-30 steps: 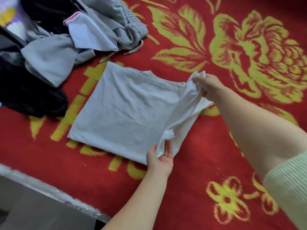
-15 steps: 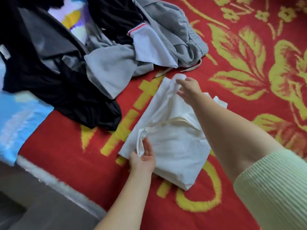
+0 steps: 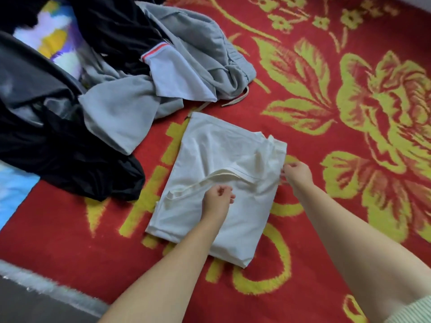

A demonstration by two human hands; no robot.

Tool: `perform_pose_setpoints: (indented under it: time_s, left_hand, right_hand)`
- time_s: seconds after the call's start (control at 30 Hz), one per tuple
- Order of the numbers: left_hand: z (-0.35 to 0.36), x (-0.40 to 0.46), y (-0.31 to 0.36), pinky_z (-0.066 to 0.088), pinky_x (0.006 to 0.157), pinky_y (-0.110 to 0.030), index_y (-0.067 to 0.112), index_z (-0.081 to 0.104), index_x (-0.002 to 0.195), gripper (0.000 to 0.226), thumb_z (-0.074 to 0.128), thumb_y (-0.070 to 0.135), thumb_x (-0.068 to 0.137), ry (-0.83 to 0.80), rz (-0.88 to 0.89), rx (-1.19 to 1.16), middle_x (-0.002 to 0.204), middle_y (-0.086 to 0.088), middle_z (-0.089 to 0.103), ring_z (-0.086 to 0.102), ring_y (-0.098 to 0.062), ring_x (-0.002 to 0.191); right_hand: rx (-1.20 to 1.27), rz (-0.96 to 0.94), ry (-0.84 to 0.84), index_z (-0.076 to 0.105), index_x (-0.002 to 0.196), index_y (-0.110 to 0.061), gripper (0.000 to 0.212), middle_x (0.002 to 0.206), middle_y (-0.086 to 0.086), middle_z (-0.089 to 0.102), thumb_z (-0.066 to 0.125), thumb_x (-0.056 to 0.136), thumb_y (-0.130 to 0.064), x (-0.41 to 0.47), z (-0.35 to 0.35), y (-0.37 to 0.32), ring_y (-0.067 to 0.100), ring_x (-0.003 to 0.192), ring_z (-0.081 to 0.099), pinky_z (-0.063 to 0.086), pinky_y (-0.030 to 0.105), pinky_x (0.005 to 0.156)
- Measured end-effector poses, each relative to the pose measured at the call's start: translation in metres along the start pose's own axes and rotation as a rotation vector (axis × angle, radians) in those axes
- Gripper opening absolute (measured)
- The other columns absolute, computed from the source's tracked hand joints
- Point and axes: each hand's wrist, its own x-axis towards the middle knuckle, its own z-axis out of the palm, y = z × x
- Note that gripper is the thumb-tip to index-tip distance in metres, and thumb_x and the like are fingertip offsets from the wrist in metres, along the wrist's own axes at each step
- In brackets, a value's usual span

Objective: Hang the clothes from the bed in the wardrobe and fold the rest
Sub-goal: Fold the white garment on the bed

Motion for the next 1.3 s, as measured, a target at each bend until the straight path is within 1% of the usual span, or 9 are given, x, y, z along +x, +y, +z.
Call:
perform_pose_setpoints:
  time_s: [0.17, 0.4, 0.47, 0.57, 0.67, 0.8, 0.93, 1.13, 1.3]
  left_hand:
    - [0.025, 0.031, 0.006, 0.042, 0.063, -0.023, 0.018, 0.053, 0.089, 0.016, 0.04, 0.011, 0.096, -0.196, -0.284, -0.077, 0.083, -0.001, 0.057, 0.055, -0.012, 0.072]
    - [0.011, 0.034, -0.003, 0.044, 0.086, -0.033, 0.015, 0.049, 0.126, 0.03, 0.036, 0.015, 0.099, -0.169, -0.302, -0.183, 0.11, -0.008, 0.061, 0.059, -0.019, 0.1]
    - [0.006, 0.036, -0.001, 0.042, 0.092, -0.036, 0.012, 0.046, 0.13, 0.032, 0.034, 0.014, 0.1, -0.16, -0.314, -0.245, 0.114, -0.01, 0.06, 0.058, -0.022, 0.11]
    - [-0.006, 0.042, 0.001, 0.043, 0.091, -0.035, 0.009, 0.047, 0.13, 0.031, 0.036, 0.014, 0.101, -0.122, -0.276, -0.249, 0.117, -0.013, 0.061, 0.058, -0.025, 0.114]
    - [-0.029, 0.039, -0.001, 0.046, 0.072, -0.026, 0.005, 0.054, 0.122, 0.026, 0.046, 0.01, 0.097, -0.016, -0.062, -0.012, 0.093, -0.002, 0.063, 0.062, -0.018, 0.089]
    - [-0.082, 0.026, -0.016, 0.042, 0.085, -0.029, 0.014, 0.05, 0.13, 0.037, 0.056, 0.018, 0.093, 0.244, 0.335, 0.707, 0.126, -0.004, 0.05, 0.048, -0.022, 0.118]
    - [-0.113, 0.017, -0.033, 0.034, 0.103, -0.042, 0.015, 0.028, 0.145, 0.07, 0.065, 0.025, 0.086, 0.328, 0.189, 0.989, 0.143, -0.011, 0.033, 0.03, -0.03, 0.133]
    - [-0.132, 0.021, -0.047, 0.038, 0.068, -0.032, 0.007, 0.048, 0.099, 0.023, 0.061, 0.024, 0.09, 0.248, -0.004, 0.663, 0.095, -0.012, 0.056, 0.052, -0.027, 0.085]
    - [-0.148, 0.01, -0.058, 0.042, 0.069, -0.034, 0.013, 0.057, 0.085, 0.012, 0.059, 0.022, 0.092, 0.118, 0.007, 0.434, 0.089, -0.011, 0.059, 0.055, -0.024, 0.082]
  right_hand:
    - [0.232, 0.052, -0.297, 0.062, 0.093, 0.001, 0.031, 0.077, 0.008, 0.063, 0.059, 0.092, -0.029, -0.005, 0.02, 0.013, 0.018, 0.064, 0.061, 0.052, 0.026, 0.055]
    - [0.212, 0.109, -0.379, 0.046, 0.072, -0.005, 0.023, 0.053, 0.009, 0.05, 0.044, 0.094, -0.001, -0.005, 0.03, -0.054, 0.008, 0.032, 0.05, 0.045, 0.019, 0.042]
    - [0.519, 0.099, -0.484, 0.053, 0.094, -0.001, 0.007, 0.07, 0.012, 0.067, 0.047, 0.096, -0.004, -0.009, 0.03, -0.077, 0.013, 0.063, 0.07, 0.058, 0.027, 0.064]
    - [0.739, 0.02, -0.488, 0.046, 0.127, -0.005, 0.031, 0.115, 0.012, 0.059, 0.052, 0.098, -0.014, -0.012, 0.036, -0.088, 0.024, 0.111, 0.06, 0.054, 0.042, 0.09]
    - [0.636, -0.027, -0.316, 0.048, 0.13, -0.005, 0.034, 0.117, 0.01, 0.057, 0.05, 0.097, -0.011, -0.023, 0.038, -0.06, 0.02, 0.106, 0.059, 0.054, 0.035, 0.084]
    - [0.175, -0.129, -0.023, 0.049, 0.129, -0.009, 0.039, 0.118, 0.007, 0.057, 0.055, 0.091, -0.016, -0.053, 0.022, 0.029, 0.017, 0.099, 0.057, 0.047, 0.032, 0.081]
    - [0.098, 0.005, -0.094, 0.046, 0.128, -0.005, 0.041, 0.107, 0.002, 0.054, 0.06, 0.091, -0.016, -0.103, 0.03, 0.096, 0.016, 0.093, 0.052, 0.042, 0.026, 0.07]
    - [0.179, 0.186, -0.184, 0.059, 0.118, -0.006, 0.034, 0.112, 0.009, 0.065, 0.063, 0.087, -0.02, -0.132, 0.069, 0.138, 0.029, 0.1, 0.063, 0.052, 0.04, 0.084]
    - [0.283, 0.218, -0.254, 0.064, 0.103, 0.0, 0.016, 0.084, 0.009, 0.066, 0.06, 0.09, -0.007, -0.137, 0.048, 0.156, 0.021, 0.066, 0.06, 0.046, 0.024, 0.048]
